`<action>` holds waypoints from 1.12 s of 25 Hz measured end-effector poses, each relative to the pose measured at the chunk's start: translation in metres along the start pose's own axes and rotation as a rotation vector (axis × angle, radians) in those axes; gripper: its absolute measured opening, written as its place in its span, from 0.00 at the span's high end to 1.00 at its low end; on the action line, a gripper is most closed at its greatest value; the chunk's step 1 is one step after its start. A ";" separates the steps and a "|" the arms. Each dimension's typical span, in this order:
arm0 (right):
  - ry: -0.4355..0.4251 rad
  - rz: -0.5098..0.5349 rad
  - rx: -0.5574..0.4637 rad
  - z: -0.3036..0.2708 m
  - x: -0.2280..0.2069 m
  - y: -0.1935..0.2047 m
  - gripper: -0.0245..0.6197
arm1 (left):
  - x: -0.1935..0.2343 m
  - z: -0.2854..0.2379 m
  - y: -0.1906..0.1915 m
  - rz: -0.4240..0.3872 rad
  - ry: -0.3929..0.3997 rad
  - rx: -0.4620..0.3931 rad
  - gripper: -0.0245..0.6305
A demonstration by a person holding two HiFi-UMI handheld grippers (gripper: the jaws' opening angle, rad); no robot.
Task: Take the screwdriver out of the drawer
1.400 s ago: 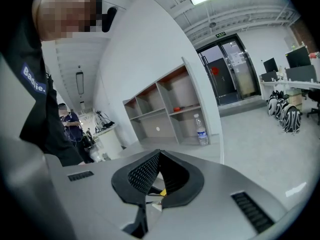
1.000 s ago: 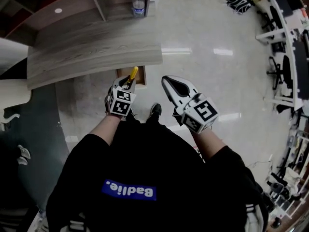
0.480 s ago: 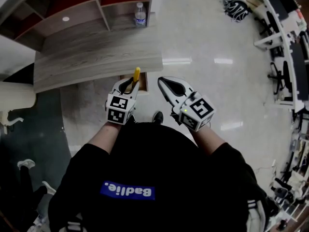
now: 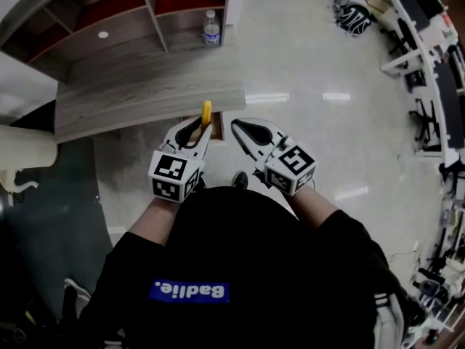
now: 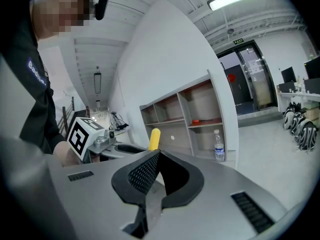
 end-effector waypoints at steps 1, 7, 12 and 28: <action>-0.004 0.001 0.000 -0.001 0.001 0.000 0.92 | -0.003 0.004 -0.003 0.002 0.006 -0.012 0.84; -0.017 0.010 0.007 0.003 0.014 0.001 0.92 | -0.020 0.026 -0.014 0.016 0.052 -0.065 0.84; -0.022 0.018 0.008 0.004 0.017 0.002 0.92 | -0.026 0.034 -0.022 0.016 0.076 -0.095 0.84; -0.025 0.031 -0.001 0.004 0.023 0.000 0.92 | -0.029 0.037 -0.019 0.022 0.093 -0.096 0.84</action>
Point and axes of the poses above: the fingertips, and each gripper's own axes: z backward along the fingers, x to its left, y out of its underside, the point moved 6 cm from there along z, backward along the fingers, and after that the axes turned 9 degrees about z, right-handed, at the moved point
